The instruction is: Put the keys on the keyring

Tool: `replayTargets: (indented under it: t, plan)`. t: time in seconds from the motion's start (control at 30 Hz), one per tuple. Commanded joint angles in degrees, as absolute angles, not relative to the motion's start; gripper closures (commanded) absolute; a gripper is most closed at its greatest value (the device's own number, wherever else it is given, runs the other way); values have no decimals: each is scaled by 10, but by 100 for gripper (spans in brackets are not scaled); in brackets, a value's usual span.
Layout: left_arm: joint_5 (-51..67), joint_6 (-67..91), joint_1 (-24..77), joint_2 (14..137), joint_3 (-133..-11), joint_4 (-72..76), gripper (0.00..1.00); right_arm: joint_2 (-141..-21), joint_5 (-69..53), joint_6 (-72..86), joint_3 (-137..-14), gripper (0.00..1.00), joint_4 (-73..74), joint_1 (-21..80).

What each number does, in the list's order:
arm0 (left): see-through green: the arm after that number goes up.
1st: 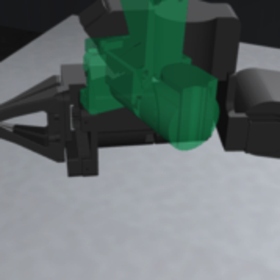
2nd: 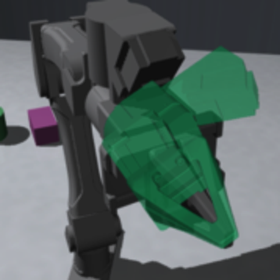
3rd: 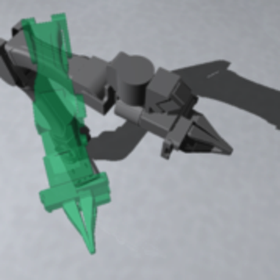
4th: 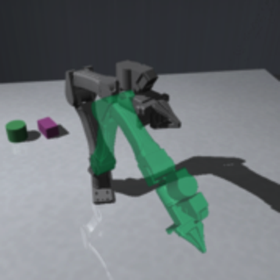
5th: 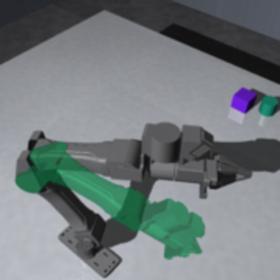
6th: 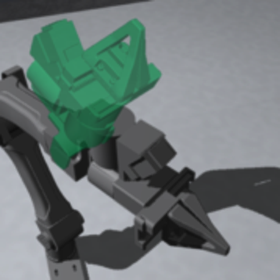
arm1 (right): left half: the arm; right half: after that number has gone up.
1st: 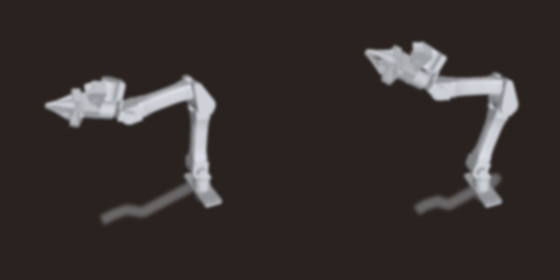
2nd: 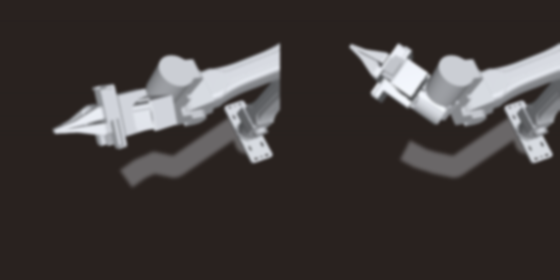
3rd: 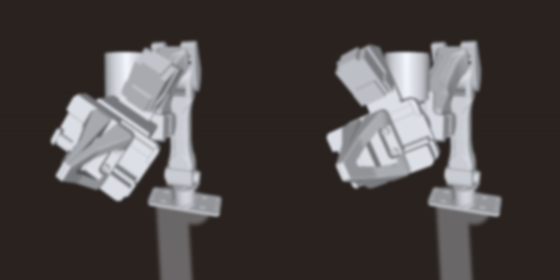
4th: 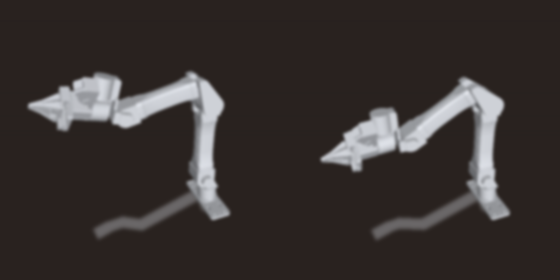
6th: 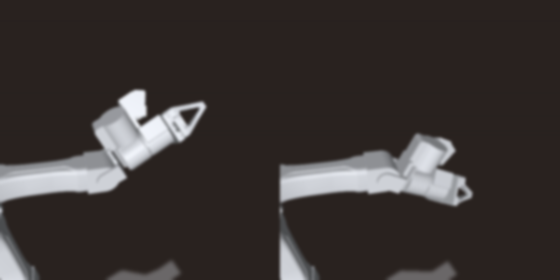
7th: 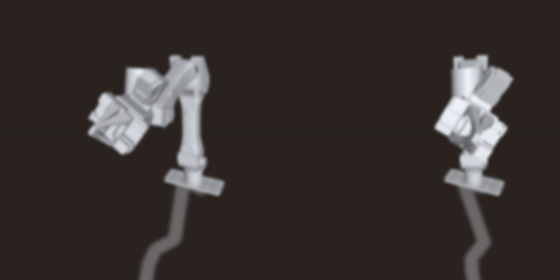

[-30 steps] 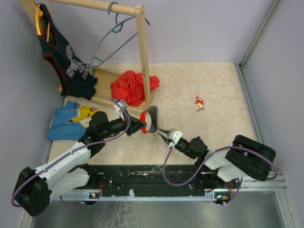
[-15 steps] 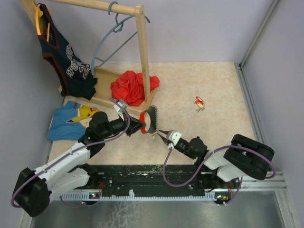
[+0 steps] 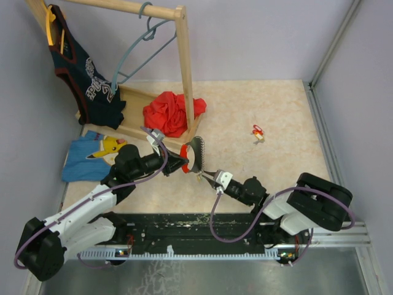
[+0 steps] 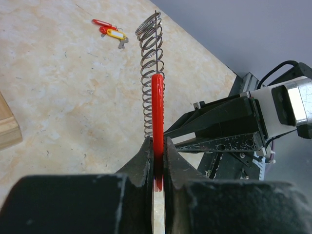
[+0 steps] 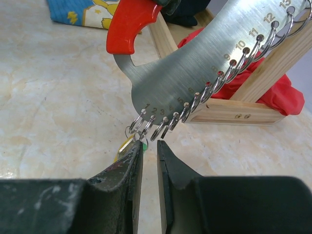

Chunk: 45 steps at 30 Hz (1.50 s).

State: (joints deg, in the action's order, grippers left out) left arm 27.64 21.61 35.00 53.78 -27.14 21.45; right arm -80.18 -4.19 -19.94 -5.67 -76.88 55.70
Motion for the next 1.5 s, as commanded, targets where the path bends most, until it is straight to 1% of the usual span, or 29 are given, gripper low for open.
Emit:
replayTargets:
  t: [0.0,0.4,0.87,1.03,1.2,1.47]
  plan:
    - [287,225,348,529,-279,247,99,-815,-44,-189,-75,82,-805,557]
    - [287,226,348,530,-278,248,99,-825,-31,-179,-70,85,-850,557]
    - [292,227,348,536,-280,251,99,-829,-33,-179,-71,88,-857,557]
    - [293,228,348,537,-280,251,99,-829,-35,-179,-72,92,-855,557]
    - [268,243,348,534,-279,241,99,-824,-35,-176,-67,100,-852,557]
    - [204,300,348,528,-262,235,99,-803,-36,-170,-62,100,-829,557]
